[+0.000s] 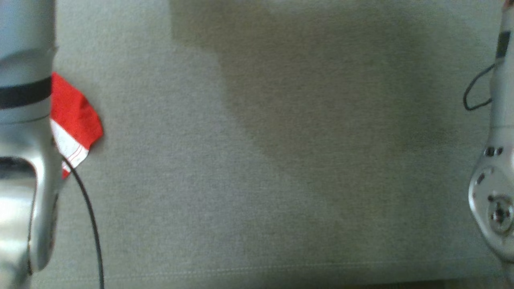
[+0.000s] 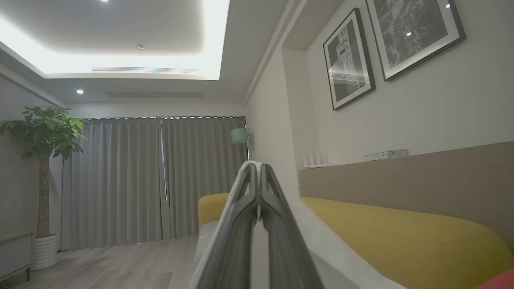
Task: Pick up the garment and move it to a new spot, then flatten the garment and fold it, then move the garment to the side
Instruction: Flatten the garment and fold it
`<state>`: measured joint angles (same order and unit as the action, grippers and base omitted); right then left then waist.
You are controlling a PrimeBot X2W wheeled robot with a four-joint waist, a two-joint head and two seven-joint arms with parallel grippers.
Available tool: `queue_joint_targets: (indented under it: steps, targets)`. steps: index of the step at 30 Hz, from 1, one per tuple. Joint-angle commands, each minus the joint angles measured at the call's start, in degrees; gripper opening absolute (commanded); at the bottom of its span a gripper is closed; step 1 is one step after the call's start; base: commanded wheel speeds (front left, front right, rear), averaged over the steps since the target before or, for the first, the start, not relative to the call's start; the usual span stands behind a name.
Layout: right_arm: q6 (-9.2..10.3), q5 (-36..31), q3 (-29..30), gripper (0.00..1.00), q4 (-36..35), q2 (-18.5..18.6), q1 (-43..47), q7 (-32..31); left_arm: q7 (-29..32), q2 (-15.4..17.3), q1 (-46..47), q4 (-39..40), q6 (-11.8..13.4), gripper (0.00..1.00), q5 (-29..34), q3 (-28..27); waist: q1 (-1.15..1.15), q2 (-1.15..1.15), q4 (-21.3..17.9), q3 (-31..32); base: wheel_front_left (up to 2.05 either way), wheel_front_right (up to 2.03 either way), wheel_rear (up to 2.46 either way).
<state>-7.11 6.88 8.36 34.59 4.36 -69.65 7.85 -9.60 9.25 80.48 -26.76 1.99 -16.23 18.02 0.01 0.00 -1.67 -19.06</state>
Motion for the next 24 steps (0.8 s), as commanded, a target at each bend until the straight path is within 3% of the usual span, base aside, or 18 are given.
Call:
queue_joint_targets:
  steps: [1, 7, 13, 18, 24]
  targets:
    - [-0.37, -2.21, 0.38, 0.00, 2.33, -0.92, -3.79, 1.53, -1.15, 0.49, 2.50, -0.92, -0.34, 0.00, -0.54, -0.83, -0.01, 0.00, 1.69, -1.95, 0.00, 0.00, 0.00]
    - [-0.37, -6.39, 2.50, 0.00, 14.89, -0.56, -3.19, 5.13, -4.22, -2.78, -4.45, -5.16, -2.18, 0.00, -3.01, 0.35, -0.01, 0.00, 4.08, -5.00, 0.00, 0.00, 0.00]
    - [-0.37, -8.02, 5.55, 0.00, 23.38, 0.46, 1.65, 6.77, -5.26, -4.09, -15.05, -4.17, -3.38, 0.00, -5.77, -0.41, -0.01, 0.00, 5.05, -7.36, 0.00, 0.00, 0.00]
    - [-0.37, -6.81, 5.96, 0.00, 24.49, 0.30, 4.04, 7.09, -5.37, -4.05, -21.26, 1.17, -3.91, 0.00, -6.95, -2.84, -0.01, 0.00, 4.41, -7.65, 0.00, 0.00, 0.00]
    - [-0.37, -2.80, 3.78, 0.00, 19.93, -0.56, 10.34, 7.13, -5.39, -4.23, -34.22, 12.99, -4.81, 0.00, -8.29, -6.30, -0.01, 0.00, 2.96, -5.44, 0.00, 0.00, 0.00]
